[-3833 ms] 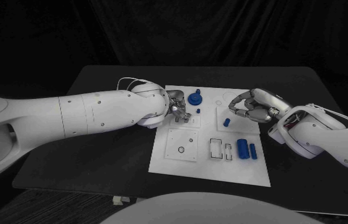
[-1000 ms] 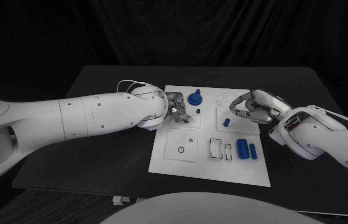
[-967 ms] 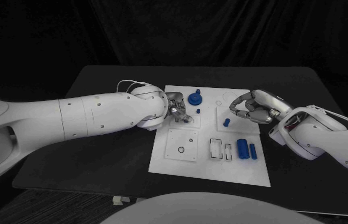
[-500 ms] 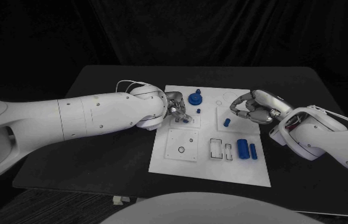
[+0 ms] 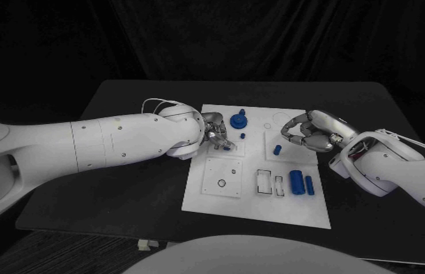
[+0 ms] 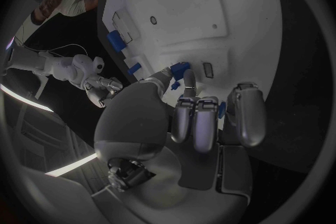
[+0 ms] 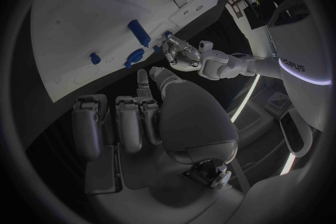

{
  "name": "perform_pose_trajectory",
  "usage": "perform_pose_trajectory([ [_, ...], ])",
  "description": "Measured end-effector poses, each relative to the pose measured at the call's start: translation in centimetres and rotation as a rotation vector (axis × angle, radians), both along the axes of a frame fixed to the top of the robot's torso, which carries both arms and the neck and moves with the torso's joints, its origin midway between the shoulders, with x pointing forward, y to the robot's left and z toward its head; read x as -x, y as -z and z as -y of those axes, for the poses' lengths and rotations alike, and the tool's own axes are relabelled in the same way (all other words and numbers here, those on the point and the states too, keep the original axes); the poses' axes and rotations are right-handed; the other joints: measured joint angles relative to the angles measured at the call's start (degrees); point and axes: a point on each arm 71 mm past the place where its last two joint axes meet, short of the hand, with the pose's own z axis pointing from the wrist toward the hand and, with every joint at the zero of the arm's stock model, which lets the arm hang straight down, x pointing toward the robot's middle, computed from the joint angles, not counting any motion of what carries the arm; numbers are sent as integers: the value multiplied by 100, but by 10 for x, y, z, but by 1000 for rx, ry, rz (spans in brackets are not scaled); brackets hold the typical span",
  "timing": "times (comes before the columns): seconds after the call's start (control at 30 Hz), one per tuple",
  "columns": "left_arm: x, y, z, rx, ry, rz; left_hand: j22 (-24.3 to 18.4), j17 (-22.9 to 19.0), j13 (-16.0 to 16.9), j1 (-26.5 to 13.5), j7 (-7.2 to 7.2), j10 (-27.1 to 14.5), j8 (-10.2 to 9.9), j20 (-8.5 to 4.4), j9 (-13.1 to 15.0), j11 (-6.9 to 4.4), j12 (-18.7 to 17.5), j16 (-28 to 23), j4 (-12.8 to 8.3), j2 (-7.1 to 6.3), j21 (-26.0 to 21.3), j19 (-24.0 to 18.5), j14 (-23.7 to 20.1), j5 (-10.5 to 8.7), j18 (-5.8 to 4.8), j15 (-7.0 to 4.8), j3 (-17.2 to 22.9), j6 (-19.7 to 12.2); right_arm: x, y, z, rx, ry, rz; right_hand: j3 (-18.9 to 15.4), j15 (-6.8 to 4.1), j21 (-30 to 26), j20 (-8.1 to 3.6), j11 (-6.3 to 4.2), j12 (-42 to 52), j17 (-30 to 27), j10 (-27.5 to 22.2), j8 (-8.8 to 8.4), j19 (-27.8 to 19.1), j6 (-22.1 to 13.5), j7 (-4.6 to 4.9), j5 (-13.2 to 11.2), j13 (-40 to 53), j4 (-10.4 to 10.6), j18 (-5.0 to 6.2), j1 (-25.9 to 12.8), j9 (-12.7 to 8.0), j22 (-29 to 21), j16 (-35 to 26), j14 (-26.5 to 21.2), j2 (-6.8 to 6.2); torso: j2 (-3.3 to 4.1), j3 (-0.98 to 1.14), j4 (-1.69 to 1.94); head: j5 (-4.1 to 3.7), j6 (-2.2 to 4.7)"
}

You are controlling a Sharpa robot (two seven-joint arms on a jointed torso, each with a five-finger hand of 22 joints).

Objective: Assemble the parts on the task board

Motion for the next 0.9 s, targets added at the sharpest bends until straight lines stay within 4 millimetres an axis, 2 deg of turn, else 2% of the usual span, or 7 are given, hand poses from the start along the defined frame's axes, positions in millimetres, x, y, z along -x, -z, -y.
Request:
perform_pose_trajectory([
  [0.27, 1, 0, -1, 2, 2, -1, 0, 0, 0, 1, -20, 0, 22, 0, -29, 0, 0, 0, 6, 1, -24, 0, 0, 97, 0, 0, -37, -20, 0, 0, 0, 0, 1, 0, 0, 0, 0, 0, 0, 0, 0, 0, 0, 0, 0, 0, 0, 0, 0, 0, 0, 0, -1, 0, 0, 0, 0, 0, 0, -4, 0],
  [0.37, 1, 0, -3, 1, -1, -1, 0, 0, 0, 54, -16, 0, 45, 0, -50, 0, 0, 0, 20, 54, -24, 0, 0, 329, 0, 0, -54, -22, 0, 0, 0, 0, 1, -1, 0, 0, 0, 0, 0, 0, 0, 0, 0, 0, 0, 0, -1, 0, 0, 0, 0, 0, -1, 0, 0, 0, 0, 1, -1, -4, 0],
  [0.43, 0, 0, -3, 3, 0, -1, 0, 0, 0, 115, -12, 0, 43, 0, -162, 0, 0, 0, 14, 76, -45, 0, 0, 510, 0, 0, -61, -25, 0, 0, 0, 0, 1, -1, 0, 0, 0, 0, 0, 0, 0, 0, 0, 0, 0, 0, -1, 0, 0, 0, 0, 0, -1, 0, 0, 0, -1, 1, -1, 2, 0],
  [0.53, 1, -1, -3, 4, 1, 1, 0, 0, 0, 218, -28, 0, -30, 0, -281, 0, 0, 0, 24, 85, -45, 0, 0, 732, 0, 0, -71, 14, 0, 0, 0, 0, 1, -1, 0, 0, 0, 0, 0, 0, 0, 0, 0, 0, 0, 0, 20, 0, 0, 0, 0, 0, -1, 0, 0, 0, -3, 1, -1, 8, 0],
  [0.73, 1, -1, -5, 10, 4, 3, 0, 0, 0, 282, -40, 0, -79, 0, -381, 0, -19, 0, 45, 111, -45, 0, 0, 822, 0, 0, -55, 48, 0, 1, 1, 0, 1, -1, 0, 0, 0, 0, 0, 0, 0, 0, 0, 0, 0, 0, 20, 0, 0, 0, 0, 0, -2, 0, 0, 0, -3, 1, -2, 10, 0],
  [0.9, 1, -1, -6, 16, 7, 6, 0, 0, 0, 329, -20, 0, -159, 0, -506, 0, -19, 0, 77, 95, -45, 0, 0, 821, 0, 0, -9, 88, 1, 0, 2, 1, 3, -1, 0, 0, 0, 0, 0, 0, 0, 0, 0, 0, 0, 0, 20, 0, 0, 0, 0, 0, -2, 0, 0, 0, -3, 1, -1, 15, 0],
])
